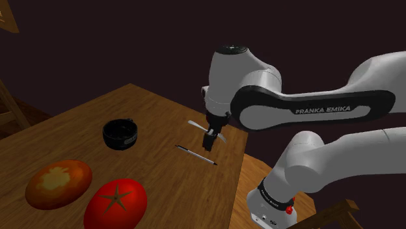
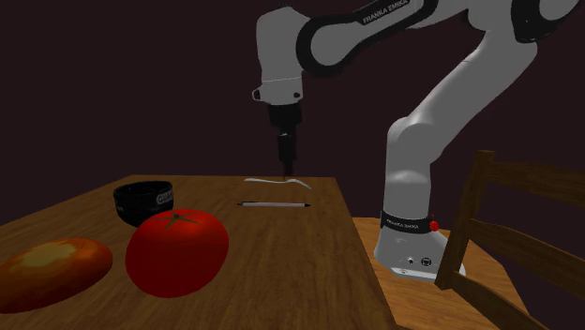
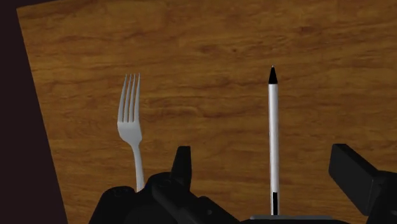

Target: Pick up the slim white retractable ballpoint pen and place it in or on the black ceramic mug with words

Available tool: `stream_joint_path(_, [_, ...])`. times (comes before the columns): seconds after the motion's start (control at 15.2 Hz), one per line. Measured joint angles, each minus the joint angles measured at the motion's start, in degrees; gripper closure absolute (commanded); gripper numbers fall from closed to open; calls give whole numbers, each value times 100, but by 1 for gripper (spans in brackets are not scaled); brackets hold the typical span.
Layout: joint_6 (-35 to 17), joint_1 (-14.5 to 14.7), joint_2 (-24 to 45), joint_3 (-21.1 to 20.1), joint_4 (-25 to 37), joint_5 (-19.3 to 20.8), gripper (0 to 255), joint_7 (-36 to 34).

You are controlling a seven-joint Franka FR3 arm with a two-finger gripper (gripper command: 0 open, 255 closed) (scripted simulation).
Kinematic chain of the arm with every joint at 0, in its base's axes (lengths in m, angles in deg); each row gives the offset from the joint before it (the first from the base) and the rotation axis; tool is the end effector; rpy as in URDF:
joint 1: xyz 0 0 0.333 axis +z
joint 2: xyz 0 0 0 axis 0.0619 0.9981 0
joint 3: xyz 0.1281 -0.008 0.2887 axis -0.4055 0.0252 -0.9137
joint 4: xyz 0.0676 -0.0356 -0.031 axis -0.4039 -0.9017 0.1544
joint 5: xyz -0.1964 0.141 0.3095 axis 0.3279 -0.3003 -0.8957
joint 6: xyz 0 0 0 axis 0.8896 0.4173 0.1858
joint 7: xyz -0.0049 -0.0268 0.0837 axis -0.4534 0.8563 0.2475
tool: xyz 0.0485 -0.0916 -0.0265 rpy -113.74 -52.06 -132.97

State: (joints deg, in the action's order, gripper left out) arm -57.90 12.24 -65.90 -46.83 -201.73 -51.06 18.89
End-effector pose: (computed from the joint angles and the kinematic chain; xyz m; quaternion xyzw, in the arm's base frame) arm 0.2713 0.1780 0.4202 0.9813 0.1618 -0.0221 0.1016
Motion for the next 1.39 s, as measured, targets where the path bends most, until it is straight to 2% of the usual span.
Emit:
stream_joint_path(0.26, [-737,66,513,-727,-189,105,0,-488])
stream_joint_path(0.73, [-1422,-48,851,-910,-530,189,0,-597])
stream_joint_path(1.12, [-1507,-57,895,-936,-572,192,0,-618])
stream_joint_path(1.19, [-1508,-57,895,-936,-573,192,255,-619])
stream_joint_path(1.39, [-1510,-57,895,-936,-571,191,255,-618])
